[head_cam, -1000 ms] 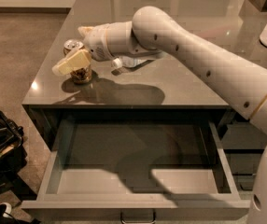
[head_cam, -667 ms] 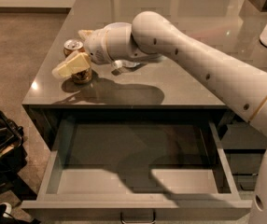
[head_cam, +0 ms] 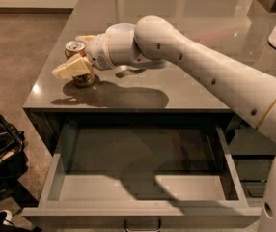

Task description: Place orange can into top drawer

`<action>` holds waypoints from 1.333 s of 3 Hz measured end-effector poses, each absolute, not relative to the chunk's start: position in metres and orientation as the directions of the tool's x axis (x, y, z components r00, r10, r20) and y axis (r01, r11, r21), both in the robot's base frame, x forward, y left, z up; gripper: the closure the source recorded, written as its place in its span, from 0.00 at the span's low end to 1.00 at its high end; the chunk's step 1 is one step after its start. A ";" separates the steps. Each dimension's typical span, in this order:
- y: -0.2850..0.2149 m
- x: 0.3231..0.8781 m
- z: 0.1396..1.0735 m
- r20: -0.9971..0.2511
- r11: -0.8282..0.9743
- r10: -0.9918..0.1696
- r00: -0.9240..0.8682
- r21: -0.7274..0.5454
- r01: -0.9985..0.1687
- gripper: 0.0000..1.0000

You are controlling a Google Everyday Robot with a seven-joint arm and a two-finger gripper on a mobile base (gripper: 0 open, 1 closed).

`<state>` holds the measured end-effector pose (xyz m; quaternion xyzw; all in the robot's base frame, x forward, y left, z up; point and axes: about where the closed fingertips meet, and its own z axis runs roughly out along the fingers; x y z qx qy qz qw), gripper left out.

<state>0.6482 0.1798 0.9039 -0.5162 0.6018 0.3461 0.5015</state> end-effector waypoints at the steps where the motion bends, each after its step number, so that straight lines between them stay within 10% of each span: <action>1: 0.180 0.648 0.904 -0.961 0.227 -0.274 0.036 -0.101 -0.969 0.52; 3: 0.180 0.648 0.904 -0.961 0.227 -0.274 0.036 -0.101 -0.969 0.97; 4: 0.180 0.648 0.904 -0.961 0.227 -0.274 0.036 -0.101 -0.969 1.00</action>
Offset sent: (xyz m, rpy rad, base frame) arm 0.0000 0.0000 0.0000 0.0000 0.0000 0.0001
